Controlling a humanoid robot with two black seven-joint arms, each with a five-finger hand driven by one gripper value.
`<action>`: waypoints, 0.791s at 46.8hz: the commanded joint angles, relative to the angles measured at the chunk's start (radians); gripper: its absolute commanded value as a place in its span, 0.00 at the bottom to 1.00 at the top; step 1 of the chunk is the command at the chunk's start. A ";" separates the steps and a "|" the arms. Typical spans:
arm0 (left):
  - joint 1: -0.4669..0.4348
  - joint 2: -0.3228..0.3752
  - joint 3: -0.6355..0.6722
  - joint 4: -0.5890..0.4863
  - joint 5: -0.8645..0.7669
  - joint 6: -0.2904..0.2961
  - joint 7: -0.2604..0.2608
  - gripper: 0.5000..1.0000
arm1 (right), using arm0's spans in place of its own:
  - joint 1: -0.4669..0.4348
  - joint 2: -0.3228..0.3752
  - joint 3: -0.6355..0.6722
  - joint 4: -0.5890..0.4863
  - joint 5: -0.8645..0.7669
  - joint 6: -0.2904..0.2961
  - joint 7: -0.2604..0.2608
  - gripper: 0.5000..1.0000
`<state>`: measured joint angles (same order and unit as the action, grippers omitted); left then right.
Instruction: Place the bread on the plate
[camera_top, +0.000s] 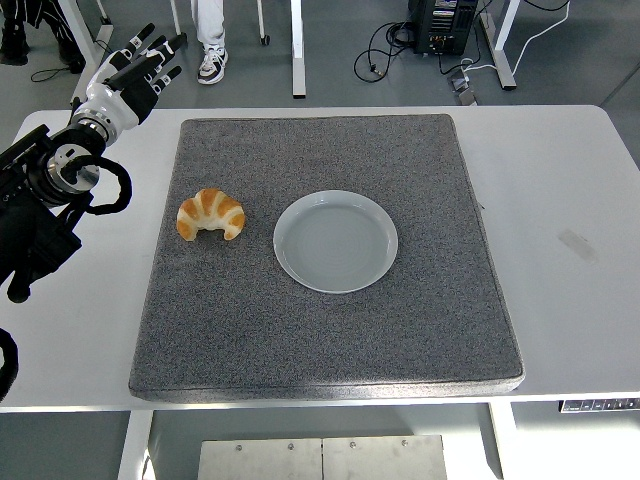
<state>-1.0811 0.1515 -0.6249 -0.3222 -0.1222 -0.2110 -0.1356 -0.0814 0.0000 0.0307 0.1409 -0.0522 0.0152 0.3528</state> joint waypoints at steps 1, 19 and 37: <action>0.001 0.000 0.001 0.000 0.001 -0.001 0.001 0.98 | 0.000 0.000 0.000 -0.001 0.000 0.000 0.000 1.00; -0.008 0.005 0.016 0.000 0.010 -0.004 -0.002 0.97 | 0.000 0.000 0.000 -0.001 0.000 0.000 0.000 1.00; -0.002 0.013 -0.010 0.000 -0.002 -0.004 -0.006 0.97 | 0.000 0.000 0.000 0.000 0.000 0.000 0.000 1.00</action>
<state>-1.0843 0.1654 -0.6282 -0.3221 -0.1225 -0.2148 -0.1390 -0.0813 0.0000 0.0306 0.1400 -0.0527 0.0152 0.3528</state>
